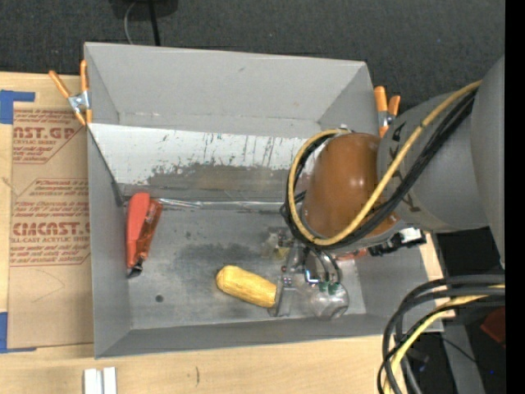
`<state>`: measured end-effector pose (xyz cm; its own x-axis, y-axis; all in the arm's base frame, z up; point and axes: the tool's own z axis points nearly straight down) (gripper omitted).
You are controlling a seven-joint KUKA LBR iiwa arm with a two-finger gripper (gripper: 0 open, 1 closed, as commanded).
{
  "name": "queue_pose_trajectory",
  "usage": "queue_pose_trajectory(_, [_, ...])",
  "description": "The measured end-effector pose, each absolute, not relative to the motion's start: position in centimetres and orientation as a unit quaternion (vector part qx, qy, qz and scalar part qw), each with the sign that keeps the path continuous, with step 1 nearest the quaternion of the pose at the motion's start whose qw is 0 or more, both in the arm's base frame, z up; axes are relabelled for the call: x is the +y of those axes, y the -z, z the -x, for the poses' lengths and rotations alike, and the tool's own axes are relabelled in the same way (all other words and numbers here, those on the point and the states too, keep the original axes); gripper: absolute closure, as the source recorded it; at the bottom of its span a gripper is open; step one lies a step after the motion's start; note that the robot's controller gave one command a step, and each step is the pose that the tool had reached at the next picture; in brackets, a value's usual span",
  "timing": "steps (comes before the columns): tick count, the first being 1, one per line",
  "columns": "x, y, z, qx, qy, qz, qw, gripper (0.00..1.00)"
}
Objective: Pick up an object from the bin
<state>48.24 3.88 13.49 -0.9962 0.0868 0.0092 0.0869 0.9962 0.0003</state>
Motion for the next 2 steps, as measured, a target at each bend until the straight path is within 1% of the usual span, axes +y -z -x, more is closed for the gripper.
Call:
queue_pose_trajectory(1, [4.5,-13.1,-48.3,-0.998,0.001,0.066,-0.001,0.0])
queue_pose_trajectory(2, [6.4,-6.8,-48.1,-0.998,0.0,0.059,0.003,0.0])
